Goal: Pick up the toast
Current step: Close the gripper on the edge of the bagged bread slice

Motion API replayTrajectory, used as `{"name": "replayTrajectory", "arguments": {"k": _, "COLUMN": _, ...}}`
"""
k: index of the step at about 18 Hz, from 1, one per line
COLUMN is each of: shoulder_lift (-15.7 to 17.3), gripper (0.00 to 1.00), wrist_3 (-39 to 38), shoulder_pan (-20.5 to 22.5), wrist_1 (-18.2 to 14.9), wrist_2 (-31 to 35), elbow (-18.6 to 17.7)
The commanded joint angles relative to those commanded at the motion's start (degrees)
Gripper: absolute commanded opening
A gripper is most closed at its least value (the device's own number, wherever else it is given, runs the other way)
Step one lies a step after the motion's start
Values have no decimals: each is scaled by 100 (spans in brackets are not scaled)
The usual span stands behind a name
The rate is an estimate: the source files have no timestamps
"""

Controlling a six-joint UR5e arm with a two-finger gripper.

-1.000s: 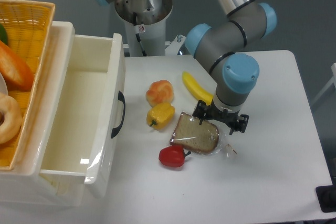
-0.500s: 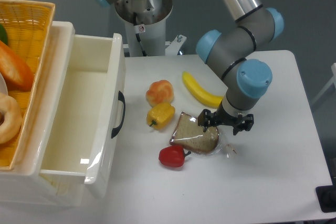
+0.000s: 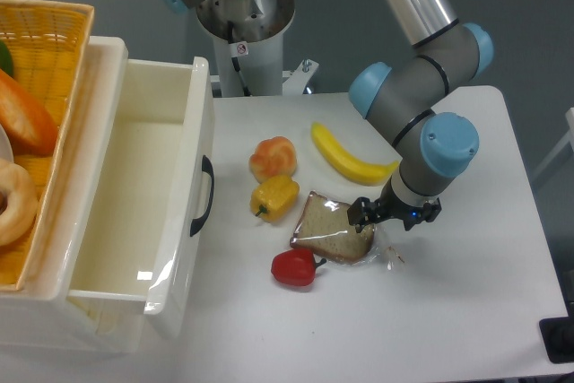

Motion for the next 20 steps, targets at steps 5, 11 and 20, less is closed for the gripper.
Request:
{"name": "replayTrajectory", "arguments": {"k": 5, "shoulder_lift": -97, "gripper": 100, "wrist_3": -9, "shoulder_pan": -70, "wrist_1": 0, "wrist_2": -27, "elbow": -18}}
{"name": "replayTrajectory", "arguments": {"k": 11, "shoulder_lift": -123, "gripper": 100, "wrist_3": -9, "shoulder_pan": -105, "wrist_1": 9, "wrist_2": -18, "elbow": -61}}
{"name": "replayTrajectory", "arguments": {"k": 20, "shoulder_lift": -185, "gripper": 100, "wrist_3": 8, "shoulder_pan": -202, "wrist_1": 18, "wrist_2": 8, "elbow": -62}}
